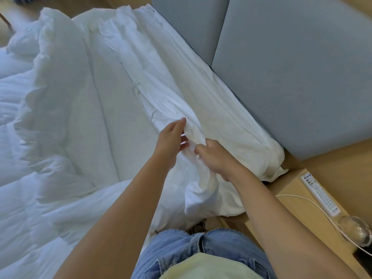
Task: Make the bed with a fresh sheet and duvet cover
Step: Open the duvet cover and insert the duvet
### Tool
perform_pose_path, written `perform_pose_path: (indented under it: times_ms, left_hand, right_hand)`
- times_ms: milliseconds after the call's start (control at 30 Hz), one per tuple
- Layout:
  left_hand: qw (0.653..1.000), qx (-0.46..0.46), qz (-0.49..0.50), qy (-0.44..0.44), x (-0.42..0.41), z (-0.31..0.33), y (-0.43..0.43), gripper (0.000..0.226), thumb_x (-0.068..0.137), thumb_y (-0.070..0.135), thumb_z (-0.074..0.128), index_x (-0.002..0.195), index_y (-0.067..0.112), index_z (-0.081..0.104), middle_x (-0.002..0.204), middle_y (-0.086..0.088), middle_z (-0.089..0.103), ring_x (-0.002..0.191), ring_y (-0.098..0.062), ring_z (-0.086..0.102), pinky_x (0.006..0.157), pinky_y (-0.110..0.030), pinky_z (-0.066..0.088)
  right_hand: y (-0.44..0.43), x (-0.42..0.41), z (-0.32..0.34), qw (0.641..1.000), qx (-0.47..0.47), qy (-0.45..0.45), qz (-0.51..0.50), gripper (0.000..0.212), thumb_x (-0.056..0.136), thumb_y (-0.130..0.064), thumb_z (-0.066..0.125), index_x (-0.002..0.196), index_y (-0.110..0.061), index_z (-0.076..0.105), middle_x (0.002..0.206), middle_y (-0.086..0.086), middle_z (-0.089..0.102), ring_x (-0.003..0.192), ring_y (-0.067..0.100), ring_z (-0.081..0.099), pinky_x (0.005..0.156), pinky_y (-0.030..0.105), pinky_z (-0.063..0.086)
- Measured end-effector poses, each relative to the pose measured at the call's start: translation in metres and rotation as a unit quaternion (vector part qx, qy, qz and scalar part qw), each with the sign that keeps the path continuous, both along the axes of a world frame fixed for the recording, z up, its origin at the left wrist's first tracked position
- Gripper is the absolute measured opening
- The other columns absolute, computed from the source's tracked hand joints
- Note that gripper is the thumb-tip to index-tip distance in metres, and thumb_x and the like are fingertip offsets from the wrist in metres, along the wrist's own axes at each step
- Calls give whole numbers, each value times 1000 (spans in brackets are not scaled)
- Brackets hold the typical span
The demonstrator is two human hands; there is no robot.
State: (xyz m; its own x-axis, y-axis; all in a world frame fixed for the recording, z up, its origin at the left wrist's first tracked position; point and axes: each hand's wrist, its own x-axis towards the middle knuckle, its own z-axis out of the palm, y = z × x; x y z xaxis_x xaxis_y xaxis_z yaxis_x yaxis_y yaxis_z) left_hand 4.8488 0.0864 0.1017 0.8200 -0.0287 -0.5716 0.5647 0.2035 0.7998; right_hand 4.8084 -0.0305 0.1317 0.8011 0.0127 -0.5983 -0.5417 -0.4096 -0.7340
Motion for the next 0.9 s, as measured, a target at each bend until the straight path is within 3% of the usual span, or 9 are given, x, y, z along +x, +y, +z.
perform_pose_path:
  times_ms: [167, 267, 367, 467, 567, 667, 767, 833, 900]
  left_hand:
    - [996, 48, -75, -15, -6, 4, 9, 26, 90, 21, 61, 100, -3, 62, 91, -19, 65, 81, -27, 63, 75, -29, 54]
    - [972, 197, -75, -105, -17, 4, 13, 27, 90, 19, 59, 70, 2, 52, 68, -11, 50, 60, -17, 48, 59, -27, 43]
    - [860, 404, -91, -299, -32, 1, 15, 43, 90, 15, 58, 58, 16, 29, 61, 5, 32, 52, -10, 30, 52, -21, 27]
    - [772, 439, -124, -444, -41, -8, 16, 19, 82, 2, 62, 65, 6, 53, 63, 4, 41, 48, -13, 38, 44, -24, 34]
    - [731, 459, -127, -488, -48, -18, 19, 18, 77, 5, 60, 61, 5, 52, 57, 0, 40, 45, -13, 30, 39, -19, 25]
    - [835, 427, -115, -327, -50, -16, 26, 45, 87, 18, 57, 53, 13, 29, 52, 4, 24, 48, -14, 24, 46, -22, 19]
    - [958, 251, -48, -131, -49, -10, 32, 40, 80, 31, 51, 53, 4, 37, 52, -9, 34, 52, -20, 35, 54, -30, 33]
    - [992, 121, 16, -31, -43, -7, 35, 37, 80, 29, 45, 63, -3, 53, 57, -14, 51, 54, -23, 49, 58, -33, 46]
    - [995, 57, 35, 71, -33, -17, 41, 30, 88, 21, 43, 83, -1, 62, 69, -11, 64, 59, -23, 59, 54, -27, 52]
  right_hand:
    - [9, -3, -2, 999, -22, -7, 27, 18, 88, -15, 43, 96, -14, 59, 82, 1, 56, 71, 17, 52, 65, 29, 40]
    - [12, -7, -8, 988, -78, -124, -52, 25, 87, -15, 52, 112, -13, 52, 105, -1, 48, 84, 14, 50, 72, 24, 40]
    - [21, -2, -1, 970, -8, -200, -137, 16, 89, -18, 56, 104, -14, 53, 102, 0, 53, 84, 10, 53, 73, 20, 44]
    - [30, 14, 3, 990, 62, -54, -115, 25, 88, -33, 59, 94, -9, 60, 88, 3, 65, 81, 16, 63, 76, 31, 54]
    - [36, 30, -5, 992, 50, 10, -113, 15, 86, -14, 56, 74, -6, 52, 70, 8, 54, 63, 21, 55, 63, 28, 49]
    - [40, 36, -19, 984, 31, -20, -173, 12, 82, -3, 44, 75, -13, 45, 74, 10, 41, 68, 22, 41, 63, 33, 39]
    - [48, 32, -31, 970, 85, -27, -224, 11, 86, -7, 44, 81, -16, 49, 80, 7, 44, 74, 22, 41, 66, 34, 37]
    - [51, 29, -34, 963, 123, -28, -237, 8, 89, -11, 46, 84, -17, 50, 83, 5, 43, 76, 22, 39, 69, 35, 35]
    - [51, 26, -30, 965, 139, -27, -219, 14, 92, -13, 47, 79, -13, 49, 79, 7, 43, 74, 23, 40, 69, 34, 38]
